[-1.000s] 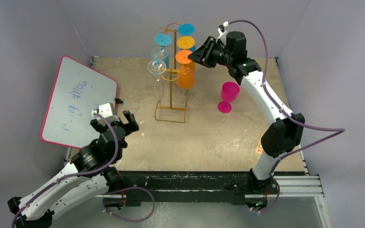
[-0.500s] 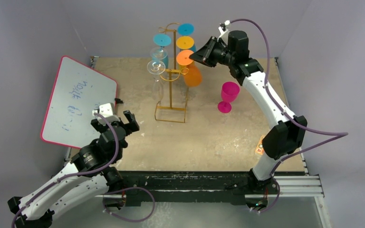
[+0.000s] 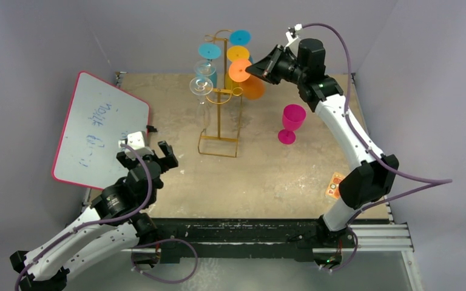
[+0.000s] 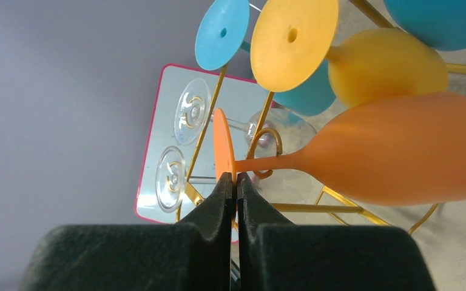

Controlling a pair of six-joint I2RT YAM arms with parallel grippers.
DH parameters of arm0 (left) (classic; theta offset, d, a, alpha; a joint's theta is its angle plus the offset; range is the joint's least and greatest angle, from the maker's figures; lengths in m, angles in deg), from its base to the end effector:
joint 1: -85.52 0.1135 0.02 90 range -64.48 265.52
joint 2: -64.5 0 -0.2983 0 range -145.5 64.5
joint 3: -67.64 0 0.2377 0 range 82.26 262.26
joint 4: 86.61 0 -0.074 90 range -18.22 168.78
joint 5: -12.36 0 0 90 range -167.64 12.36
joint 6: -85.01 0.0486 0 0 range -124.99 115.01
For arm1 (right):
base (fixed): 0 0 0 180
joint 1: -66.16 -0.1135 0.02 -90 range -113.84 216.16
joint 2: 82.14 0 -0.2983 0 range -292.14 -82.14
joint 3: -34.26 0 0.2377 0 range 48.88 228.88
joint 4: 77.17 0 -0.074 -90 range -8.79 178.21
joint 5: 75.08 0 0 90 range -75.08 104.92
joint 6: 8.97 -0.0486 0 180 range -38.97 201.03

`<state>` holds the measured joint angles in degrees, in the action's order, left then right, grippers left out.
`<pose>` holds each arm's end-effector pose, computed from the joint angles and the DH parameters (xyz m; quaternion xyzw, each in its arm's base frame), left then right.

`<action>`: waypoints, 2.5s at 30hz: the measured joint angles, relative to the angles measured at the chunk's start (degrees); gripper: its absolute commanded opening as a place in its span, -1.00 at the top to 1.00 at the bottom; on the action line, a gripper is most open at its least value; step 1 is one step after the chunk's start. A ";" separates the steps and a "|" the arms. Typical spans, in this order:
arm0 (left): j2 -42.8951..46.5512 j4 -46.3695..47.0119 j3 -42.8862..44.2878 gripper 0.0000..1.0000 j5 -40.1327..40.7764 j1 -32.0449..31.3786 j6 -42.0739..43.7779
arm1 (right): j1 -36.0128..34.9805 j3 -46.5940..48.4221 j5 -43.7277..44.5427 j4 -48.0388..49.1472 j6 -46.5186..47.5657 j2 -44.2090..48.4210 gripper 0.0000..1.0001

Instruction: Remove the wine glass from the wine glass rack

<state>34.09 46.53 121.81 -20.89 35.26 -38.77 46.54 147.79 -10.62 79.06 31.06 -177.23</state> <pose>0.0778 -0.0300 0.3208 -0.1540 0.7641 -0.0301 0.6257 0.3597 0.1505 0.4749 0.0450 0.7348 0.5090 0.4461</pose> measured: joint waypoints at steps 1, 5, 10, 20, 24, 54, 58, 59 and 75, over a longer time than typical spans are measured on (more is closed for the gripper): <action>0.00 0.00 0.00 -0.88 0.00 0.00 0.00 | 0.22 -0.33 0.00 0.09 -0.22 0.33 0.99; 0.00 0.00 0.00 -0.88 0.00 0.00 0.00 | 1.51 -2.12 -0.04 0.37 -1.01 1.81 0.99; 0.00 0.00 0.00 -0.88 -0.07 0.00 0.00 | 2.82 -3.85 -0.22 0.92 -1.92 3.17 1.00; 0.70 -0.42 0.00 -1.00 -0.61 0.00 -0.17 | 3.52 -11.39 -1.03 3.87 -1.81 9.38 1.00; 1.95 -2.43 0.17 -1.00 -0.55 0.00 -3.65 | 3.56 -16.06 -1.09 6.05 -1.22 14.23 1.00; -1.60 19.21 -6.14 -0.78 -36.35 0.00 -29.22 | 2.73 -64.98 -18.29 21.70 4.63 48.04 1.00; -5.86 29.29 -9.53 -0.46 -44.30 0.00 -29.64 | 2.21 -66.73 -20.74 24.24 1.46 44.92 1.00; -7.78 31.74 -10.08 -0.43 -46.31 0.00 -29.70 | 1.99 -66.73 -21.03 25.05 1.01 44.35 1.00; -23.67 56.02 -10.56 0.50 -65.81 -0.02 -31.21 | -0.74 -66.73 -26.18 31.67 -1.79 40.33 1.00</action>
<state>10.41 102.54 111.25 -86.70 35.24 -69.98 45.80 81.06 -36.80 110.74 29.27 -136.90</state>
